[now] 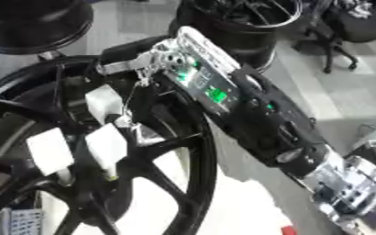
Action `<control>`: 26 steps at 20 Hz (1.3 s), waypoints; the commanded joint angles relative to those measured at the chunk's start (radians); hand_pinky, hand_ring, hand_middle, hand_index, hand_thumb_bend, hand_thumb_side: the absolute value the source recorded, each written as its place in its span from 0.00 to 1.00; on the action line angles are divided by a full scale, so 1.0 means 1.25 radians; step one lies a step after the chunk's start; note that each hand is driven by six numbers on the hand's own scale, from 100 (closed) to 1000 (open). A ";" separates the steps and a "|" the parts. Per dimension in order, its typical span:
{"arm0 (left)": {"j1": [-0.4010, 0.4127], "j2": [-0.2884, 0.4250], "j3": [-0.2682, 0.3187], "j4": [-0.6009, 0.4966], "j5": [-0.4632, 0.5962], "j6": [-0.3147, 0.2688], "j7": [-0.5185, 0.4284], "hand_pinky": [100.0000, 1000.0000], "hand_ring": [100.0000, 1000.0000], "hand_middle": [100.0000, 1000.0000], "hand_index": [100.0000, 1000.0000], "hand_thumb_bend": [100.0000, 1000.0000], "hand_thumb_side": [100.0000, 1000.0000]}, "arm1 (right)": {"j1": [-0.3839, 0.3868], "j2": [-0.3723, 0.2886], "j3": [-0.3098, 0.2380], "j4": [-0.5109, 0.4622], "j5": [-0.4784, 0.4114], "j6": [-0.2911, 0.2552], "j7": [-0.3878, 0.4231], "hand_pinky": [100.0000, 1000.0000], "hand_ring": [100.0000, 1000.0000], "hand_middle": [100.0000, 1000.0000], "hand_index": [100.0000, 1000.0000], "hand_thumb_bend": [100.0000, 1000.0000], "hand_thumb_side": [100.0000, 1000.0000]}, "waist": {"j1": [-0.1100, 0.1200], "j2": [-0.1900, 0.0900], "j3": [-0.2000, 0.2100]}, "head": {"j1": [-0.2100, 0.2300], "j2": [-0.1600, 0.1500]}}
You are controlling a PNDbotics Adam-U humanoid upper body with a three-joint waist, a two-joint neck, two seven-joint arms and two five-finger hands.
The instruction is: Pull the pin out of the wheel hub.
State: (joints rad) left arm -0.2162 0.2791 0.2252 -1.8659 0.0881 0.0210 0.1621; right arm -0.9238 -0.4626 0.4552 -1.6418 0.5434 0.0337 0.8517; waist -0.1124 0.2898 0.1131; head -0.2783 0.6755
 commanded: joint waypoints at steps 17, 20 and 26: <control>-0.004 0.001 0.005 -0.007 0.006 0.003 0.005 0.77 0.69 0.56 0.77 0.00 0.67 | -0.013 -0.013 -0.013 0.006 0.010 0.024 -0.019 0.81 0.67 0.54 0.73 0.08 0.00 | 0.005 -0.001 0.002 | -0.010 -0.022; -0.005 0.001 0.004 -0.007 0.006 0.003 0.004 0.77 0.69 0.56 0.77 0.00 0.67 | -0.014 -0.014 -0.012 -0.001 0.001 0.032 -0.029 0.80 0.64 0.50 0.70 0.04 0.00 | 0.006 -0.001 0.002 | -0.013 -0.023; -0.003 0.000 0.004 -0.006 0.006 0.004 0.004 0.77 0.69 0.56 0.77 0.00 0.67 | -0.015 -0.015 -0.019 -0.006 -0.015 0.049 -0.055 0.78 0.59 0.42 0.62 0.00 0.00 | 0.005 -0.002 0.003 | -0.019 -0.025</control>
State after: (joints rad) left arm -0.2132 0.2709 0.2255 -1.8600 0.0905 0.0248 0.1659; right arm -0.9232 -0.4626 0.4507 -1.6294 0.5344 0.0907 0.7957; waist -0.1130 0.3042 0.1166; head -0.2956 0.6573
